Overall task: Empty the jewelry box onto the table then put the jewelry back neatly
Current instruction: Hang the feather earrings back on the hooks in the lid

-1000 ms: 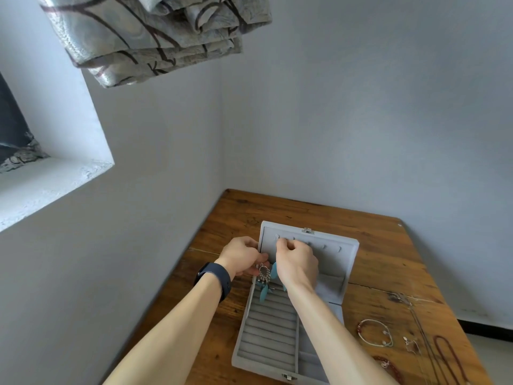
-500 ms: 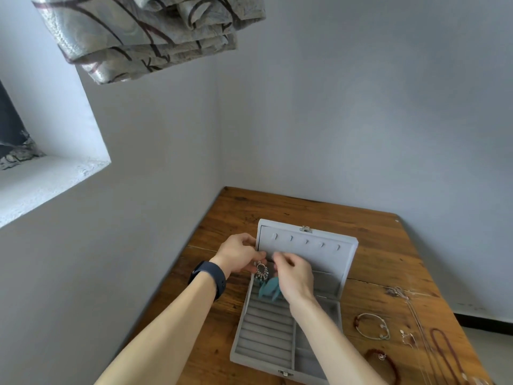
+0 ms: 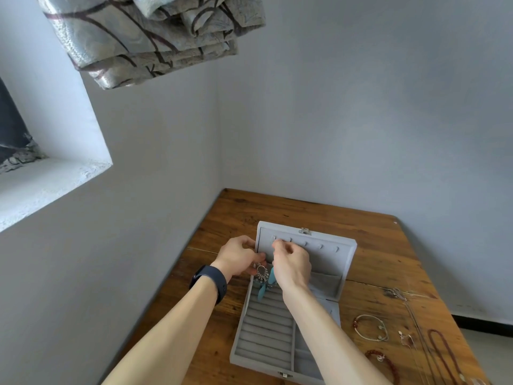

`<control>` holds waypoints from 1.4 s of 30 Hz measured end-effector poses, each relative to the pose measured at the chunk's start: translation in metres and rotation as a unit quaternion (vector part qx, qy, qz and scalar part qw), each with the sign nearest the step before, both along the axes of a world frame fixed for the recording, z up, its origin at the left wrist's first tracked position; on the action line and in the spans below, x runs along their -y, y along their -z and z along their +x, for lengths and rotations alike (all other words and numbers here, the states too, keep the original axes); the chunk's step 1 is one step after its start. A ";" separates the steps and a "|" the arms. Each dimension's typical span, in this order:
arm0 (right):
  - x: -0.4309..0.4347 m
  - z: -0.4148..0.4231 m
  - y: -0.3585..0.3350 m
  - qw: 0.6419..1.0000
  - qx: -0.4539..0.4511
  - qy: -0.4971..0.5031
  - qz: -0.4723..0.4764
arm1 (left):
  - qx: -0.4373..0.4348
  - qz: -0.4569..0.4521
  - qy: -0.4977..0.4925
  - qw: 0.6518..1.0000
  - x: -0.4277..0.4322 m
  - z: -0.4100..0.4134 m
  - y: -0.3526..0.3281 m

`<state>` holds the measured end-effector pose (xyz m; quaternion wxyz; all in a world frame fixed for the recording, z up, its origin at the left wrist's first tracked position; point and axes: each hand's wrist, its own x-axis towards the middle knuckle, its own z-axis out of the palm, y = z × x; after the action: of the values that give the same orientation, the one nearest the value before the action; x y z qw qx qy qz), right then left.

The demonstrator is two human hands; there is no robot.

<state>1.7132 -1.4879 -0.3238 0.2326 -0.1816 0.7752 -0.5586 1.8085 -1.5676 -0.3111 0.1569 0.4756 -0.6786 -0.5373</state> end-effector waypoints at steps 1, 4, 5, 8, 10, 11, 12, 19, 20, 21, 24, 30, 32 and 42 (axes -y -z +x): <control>0.000 0.000 0.000 1.000 0.011 -0.002 -0.007 | 0.002 0.001 0.002 1.000 0.000 0.000 0.000; 0.001 0.000 -0.001 1.000 0.021 -0.002 -0.019 | 0.004 0.003 0.003 1.000 0.001 -0.001 0.000; 0.002 0.000 0.000 1.000 0.019 0.001 -0.019 | 0.003 0.003 0.001 1.000 0.001 -0.001 0.000; 0.005 0.004 -0.002 0.999 0.021 0.028 -0.021 | 0.006 0.004 -0.004 1.000 0.002 -0.001 0.002; 0.006 0.007 -0.003 0.999 0.005 0.046 -0.014 | 0.009 0.004 -0.003 1.000 0.002 -0.001 0.002; 0.006 0.008 -0.004 0.999 -0.006 0.053 -0.010 | 0.008 0.004 -0.002 1.000 0.002 -0.001 0.002; 0.006 0.008 -0.005 0.998 -0.016 0.057 -0.005 | 0.005 0.004 -0.001 1.000 0.002 -0.001 0.002; 0.006 0.006 -0.005 0.998 0.040 0.054 0.013 | -0.006 0.004 -0.002 1.000 0.002 0.000 0.004; 0.006 0.005 -0.006 0.996 0.061 0.060 0.005 | -0.008 0.004 -0.002 1.000 0.003 0.000 0.004; 0.006 0.006 -0.008 0.995 0.080 0.064 -0.001 | -0.008 0.005 -0.003 1.000 0.003 0.000 0.004; 0.006 0.010 -0.009 0.988 0.139 0.070 -0.004 | -0.005 0.000 -0.004 1.000 0.004 0.000 0.004; -0.001 0.016 0.005 0.992 0.118 0.041 0.009 | -0.019 -0.007 0.012 1.000 0.002 0.002 0.005; -0.003 0.017 0.007 0.996 0.080 0.027 -0.011 | -0.019 -0.006 0.013 1.000 0.002 0.003 0.004; -0.001 0.011 -0.005 0.999 0.034 0.022 -0.031 | -0.007 -0.014 0.010 1.000 0.002 0.003 0.005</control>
<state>1.7242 -1.4870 -0.3186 0.2407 -0.1526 0.7530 -0.5931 1.8114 -1.5691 -0.3159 0.1627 0.4625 -0.6898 -0.5327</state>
